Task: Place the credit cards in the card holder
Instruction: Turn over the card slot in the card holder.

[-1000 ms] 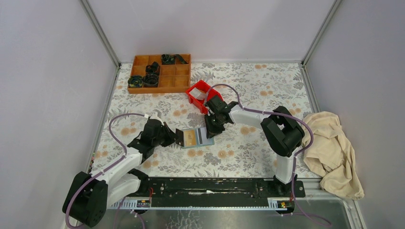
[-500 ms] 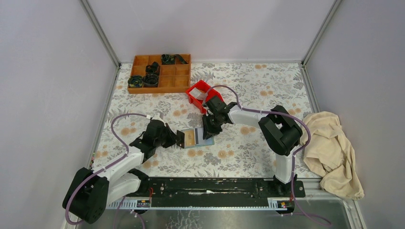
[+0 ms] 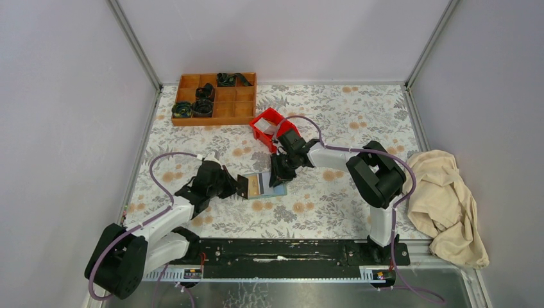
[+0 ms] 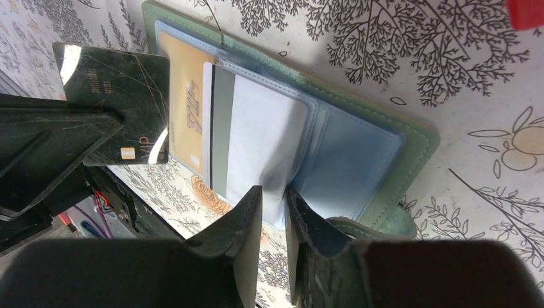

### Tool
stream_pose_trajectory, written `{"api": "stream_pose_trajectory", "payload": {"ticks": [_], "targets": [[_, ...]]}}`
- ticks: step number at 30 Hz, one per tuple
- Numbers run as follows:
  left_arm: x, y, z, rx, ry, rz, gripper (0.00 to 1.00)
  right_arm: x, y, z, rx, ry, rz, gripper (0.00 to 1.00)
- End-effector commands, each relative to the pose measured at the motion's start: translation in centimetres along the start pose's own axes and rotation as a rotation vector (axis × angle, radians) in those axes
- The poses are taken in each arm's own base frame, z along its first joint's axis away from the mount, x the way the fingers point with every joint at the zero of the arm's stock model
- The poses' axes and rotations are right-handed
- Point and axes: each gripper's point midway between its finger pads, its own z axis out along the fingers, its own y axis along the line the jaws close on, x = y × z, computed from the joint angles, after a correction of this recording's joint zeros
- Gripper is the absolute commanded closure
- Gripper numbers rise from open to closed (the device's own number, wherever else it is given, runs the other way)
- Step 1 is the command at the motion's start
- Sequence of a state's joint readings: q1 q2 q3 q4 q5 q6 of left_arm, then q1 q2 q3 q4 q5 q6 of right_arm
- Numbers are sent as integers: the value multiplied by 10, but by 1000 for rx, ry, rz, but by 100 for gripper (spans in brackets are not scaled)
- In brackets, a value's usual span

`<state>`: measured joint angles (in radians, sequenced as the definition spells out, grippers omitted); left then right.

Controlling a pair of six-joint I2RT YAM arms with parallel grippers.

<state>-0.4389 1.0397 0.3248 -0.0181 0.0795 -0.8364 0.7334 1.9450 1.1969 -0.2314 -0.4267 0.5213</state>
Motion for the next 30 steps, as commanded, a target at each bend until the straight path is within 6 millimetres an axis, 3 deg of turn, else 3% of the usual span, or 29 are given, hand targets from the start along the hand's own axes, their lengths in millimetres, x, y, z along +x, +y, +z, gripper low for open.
{"api": "stream_pose_trajectory", "payload": {"ticks": [1, 18, 30], "targets": [[2, 5, 2, -26, 3, 13, 100, -16, 22, -9, -88, -56, -10, 73], [2, 5, 4, -35, 6, 16, 100, -42, 53, -38, -136, -133, -61, 72], [1, 4, 6, -34, 12, 16, 100, -44, 66, -41, -170, -125, -79, 68]]}}
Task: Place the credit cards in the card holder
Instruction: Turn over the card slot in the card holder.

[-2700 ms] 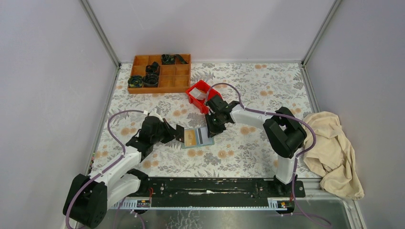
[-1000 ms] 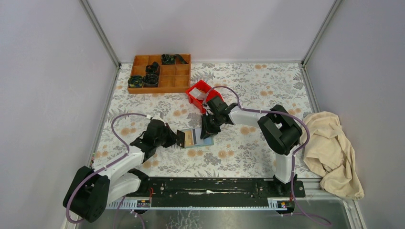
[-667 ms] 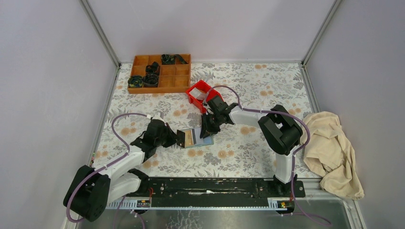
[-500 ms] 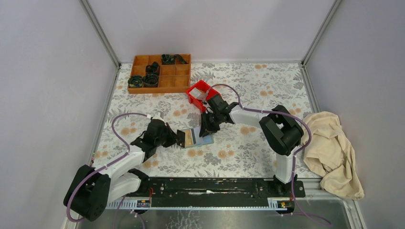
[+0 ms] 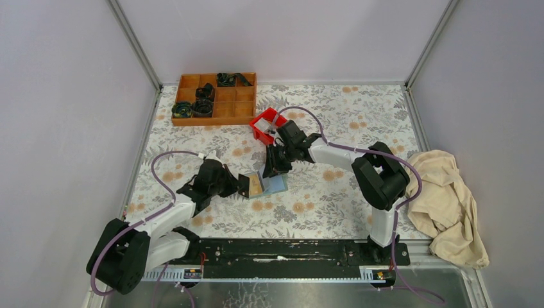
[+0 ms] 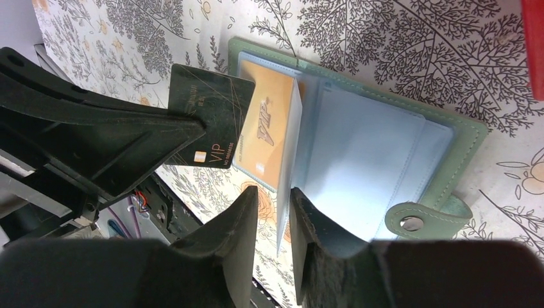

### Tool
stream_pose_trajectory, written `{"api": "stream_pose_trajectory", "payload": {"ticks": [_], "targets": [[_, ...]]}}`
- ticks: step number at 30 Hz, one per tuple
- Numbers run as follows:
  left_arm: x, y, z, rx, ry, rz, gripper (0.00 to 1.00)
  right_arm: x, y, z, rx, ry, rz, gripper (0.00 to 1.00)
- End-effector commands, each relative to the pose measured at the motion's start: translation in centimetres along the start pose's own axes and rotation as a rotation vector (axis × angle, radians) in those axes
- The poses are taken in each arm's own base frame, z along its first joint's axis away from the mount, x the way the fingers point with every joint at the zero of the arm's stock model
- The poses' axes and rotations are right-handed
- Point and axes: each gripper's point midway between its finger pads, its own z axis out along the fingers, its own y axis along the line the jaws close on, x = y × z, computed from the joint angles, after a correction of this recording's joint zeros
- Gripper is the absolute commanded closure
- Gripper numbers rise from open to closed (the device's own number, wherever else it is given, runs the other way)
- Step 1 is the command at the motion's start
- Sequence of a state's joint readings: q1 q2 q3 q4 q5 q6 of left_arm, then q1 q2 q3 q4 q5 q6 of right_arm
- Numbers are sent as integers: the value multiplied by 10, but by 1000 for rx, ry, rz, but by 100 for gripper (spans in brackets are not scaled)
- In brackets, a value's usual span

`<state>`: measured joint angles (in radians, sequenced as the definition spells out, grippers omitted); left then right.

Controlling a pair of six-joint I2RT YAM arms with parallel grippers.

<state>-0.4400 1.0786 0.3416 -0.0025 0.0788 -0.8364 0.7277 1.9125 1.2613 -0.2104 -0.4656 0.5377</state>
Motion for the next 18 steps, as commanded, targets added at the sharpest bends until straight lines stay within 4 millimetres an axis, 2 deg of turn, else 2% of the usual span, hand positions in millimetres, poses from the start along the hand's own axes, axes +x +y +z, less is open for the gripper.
{"api": "stream_pose_trajectory", "payload": {"ticks": [1, 7, 18], "targets": [[4, 6, 2, -29, 10, 16, 100, -19, 36, -18, -85, -52, -51, 68], [4, 6, 2, -28, 9, 13, 100, -18, 45, -17, -102, -48, -64, 67], [5, 6, 3, -27, 10, 8, 100, -10, 50, -9, -122, -17, -62, 66]]}}
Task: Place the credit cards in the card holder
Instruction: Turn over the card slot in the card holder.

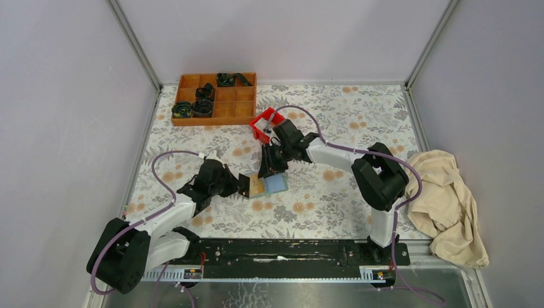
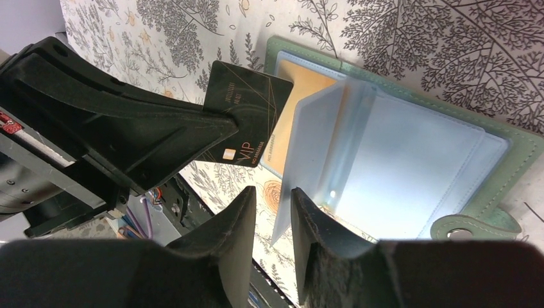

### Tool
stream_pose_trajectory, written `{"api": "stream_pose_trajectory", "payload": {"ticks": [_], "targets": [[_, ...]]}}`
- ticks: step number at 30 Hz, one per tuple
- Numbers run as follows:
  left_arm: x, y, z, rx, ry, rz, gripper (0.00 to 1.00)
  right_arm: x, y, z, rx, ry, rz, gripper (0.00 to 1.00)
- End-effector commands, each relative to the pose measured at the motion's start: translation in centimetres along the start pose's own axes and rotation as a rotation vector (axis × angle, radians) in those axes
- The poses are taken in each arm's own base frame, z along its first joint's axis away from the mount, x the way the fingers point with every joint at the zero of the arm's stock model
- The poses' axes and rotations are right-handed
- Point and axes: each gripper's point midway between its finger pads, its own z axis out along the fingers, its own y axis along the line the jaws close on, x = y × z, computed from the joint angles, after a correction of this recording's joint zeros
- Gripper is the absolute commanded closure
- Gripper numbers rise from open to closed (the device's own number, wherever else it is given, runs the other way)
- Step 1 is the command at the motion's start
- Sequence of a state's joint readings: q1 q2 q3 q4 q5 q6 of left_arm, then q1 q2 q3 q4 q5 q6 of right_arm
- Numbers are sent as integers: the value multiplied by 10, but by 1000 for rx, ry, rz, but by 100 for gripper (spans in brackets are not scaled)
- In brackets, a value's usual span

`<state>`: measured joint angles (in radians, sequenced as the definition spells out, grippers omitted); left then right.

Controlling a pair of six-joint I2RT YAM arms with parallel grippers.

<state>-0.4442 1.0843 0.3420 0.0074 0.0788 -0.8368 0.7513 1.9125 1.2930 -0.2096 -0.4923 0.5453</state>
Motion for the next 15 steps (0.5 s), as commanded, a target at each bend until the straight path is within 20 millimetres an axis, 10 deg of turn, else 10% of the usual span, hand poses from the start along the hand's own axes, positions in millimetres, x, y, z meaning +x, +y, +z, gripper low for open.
{"api": "stream_pose_trajectory", "payload": {"ticks": [1, 15], "targets": [[5, 9, 2, -34, 14, 4, 100, -9, 31, -6, -81, -20, -39, 66], [4, 7, 2, -33, 9, 7, 100, -2, 51, 6, -125, 11, -62, 65]]}}
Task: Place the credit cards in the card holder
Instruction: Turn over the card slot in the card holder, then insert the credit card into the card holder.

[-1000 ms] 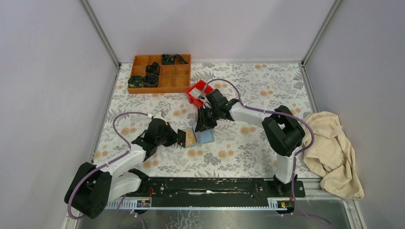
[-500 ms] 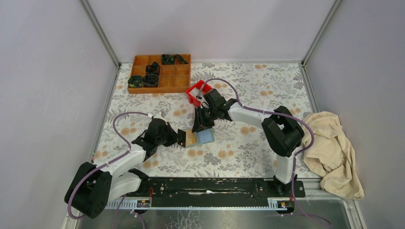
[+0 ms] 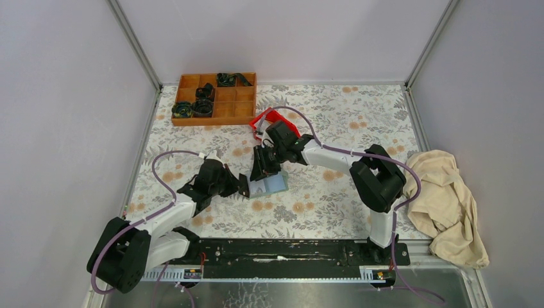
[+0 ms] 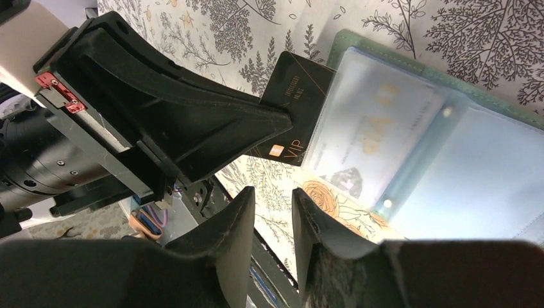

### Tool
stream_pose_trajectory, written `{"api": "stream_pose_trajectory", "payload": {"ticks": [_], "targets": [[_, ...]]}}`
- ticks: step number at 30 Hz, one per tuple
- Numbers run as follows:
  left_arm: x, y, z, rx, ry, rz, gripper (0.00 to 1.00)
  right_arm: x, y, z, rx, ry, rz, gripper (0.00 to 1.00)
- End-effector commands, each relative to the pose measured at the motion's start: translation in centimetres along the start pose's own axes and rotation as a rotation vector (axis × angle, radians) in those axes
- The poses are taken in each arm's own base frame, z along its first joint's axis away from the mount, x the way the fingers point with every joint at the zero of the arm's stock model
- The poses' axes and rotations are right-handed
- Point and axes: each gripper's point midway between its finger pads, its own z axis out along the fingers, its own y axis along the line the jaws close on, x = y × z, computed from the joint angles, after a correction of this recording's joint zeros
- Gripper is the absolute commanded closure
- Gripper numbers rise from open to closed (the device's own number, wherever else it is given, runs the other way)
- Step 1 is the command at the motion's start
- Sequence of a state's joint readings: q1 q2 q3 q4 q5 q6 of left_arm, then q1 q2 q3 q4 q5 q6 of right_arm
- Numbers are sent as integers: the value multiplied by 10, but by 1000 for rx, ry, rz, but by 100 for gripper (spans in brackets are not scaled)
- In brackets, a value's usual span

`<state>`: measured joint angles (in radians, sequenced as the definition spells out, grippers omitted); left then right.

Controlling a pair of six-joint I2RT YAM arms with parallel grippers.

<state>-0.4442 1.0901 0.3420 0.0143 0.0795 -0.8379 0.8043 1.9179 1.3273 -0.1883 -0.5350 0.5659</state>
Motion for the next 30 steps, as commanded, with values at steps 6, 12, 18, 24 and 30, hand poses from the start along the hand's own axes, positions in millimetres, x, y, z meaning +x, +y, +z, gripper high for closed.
{"api": "stream_pose_trajectory", "payload": {"ticks": [6, 12, 18, 24, 30], "targets": [[-1, 7, -2, -48, -8, 3, 100, -6, 13, 5, -46, 0, -16, 64], [-23, 3, -15, -80, -92, -5, 100, -1, 9, 7, -40, 10, -15, 64], [-43, -6, -30, -78, -165, -7, 100, 3, -1, 7, -3, 11, -24, 64], [-54, -34, -37, 29, -193, -34, 100, 2, -27, -2, 145, -16, -71, 64], [-56, -65, -30, 167, -176, -62, 100, 2, -61, -15, 324, -33, -100, 64]]}}
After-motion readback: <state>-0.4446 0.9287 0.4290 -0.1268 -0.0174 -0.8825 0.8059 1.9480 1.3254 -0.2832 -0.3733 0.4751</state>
